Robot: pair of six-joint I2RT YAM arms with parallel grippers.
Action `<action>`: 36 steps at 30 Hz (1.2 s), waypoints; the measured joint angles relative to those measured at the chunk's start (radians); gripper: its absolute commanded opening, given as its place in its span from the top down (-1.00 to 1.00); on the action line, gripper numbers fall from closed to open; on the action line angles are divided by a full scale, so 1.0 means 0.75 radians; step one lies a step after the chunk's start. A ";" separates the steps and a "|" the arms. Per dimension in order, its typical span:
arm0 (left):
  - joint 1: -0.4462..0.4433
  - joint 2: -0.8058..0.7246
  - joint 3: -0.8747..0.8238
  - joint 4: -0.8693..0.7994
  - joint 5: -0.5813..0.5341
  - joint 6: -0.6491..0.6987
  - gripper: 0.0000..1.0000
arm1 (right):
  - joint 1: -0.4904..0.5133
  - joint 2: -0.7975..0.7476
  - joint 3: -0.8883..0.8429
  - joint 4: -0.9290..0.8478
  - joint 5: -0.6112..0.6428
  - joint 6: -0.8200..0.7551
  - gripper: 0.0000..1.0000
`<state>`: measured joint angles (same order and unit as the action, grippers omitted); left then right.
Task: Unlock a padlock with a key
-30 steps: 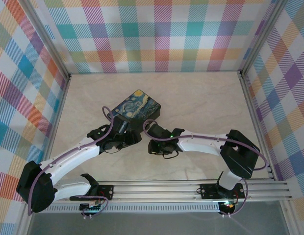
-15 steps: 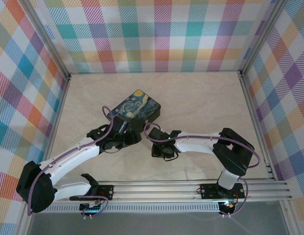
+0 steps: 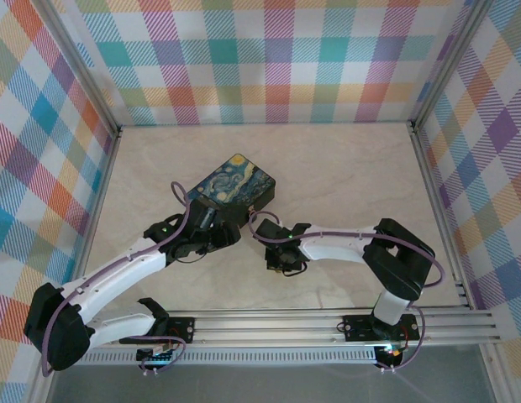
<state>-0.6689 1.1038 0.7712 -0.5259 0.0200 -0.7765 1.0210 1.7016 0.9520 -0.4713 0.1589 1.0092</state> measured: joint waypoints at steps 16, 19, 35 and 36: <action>0.000 0.001 0.000 -0.010 0.000 0.010 -0.40 | 0.001 -0.079 -0.049 0.043 -0.012 -0.100 0.30; 0.000 0.002 0.000 -0.009 0.001 0.010 -0.41 | 0.014 -0.081 -0.049 0.019 -0.012 -0.100 0.29; 0.006 0.054 0.042 -0.008 0.011 0.025 -0.42 | 0.064 -0.025 -0.012 -0.076 0.044 -0.076 0.68; 0.007 0.055 0.046 -0.007 0.011 0.027 -0.42 | 0.065 -0.021 -0.004 -0.087 0.049 -0.080 0.74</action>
<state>-0.6640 1.1454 0.8055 -0.5308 0.0280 -0.7563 1.0695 1.6855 0.9493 -0.5365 0.1955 0.9489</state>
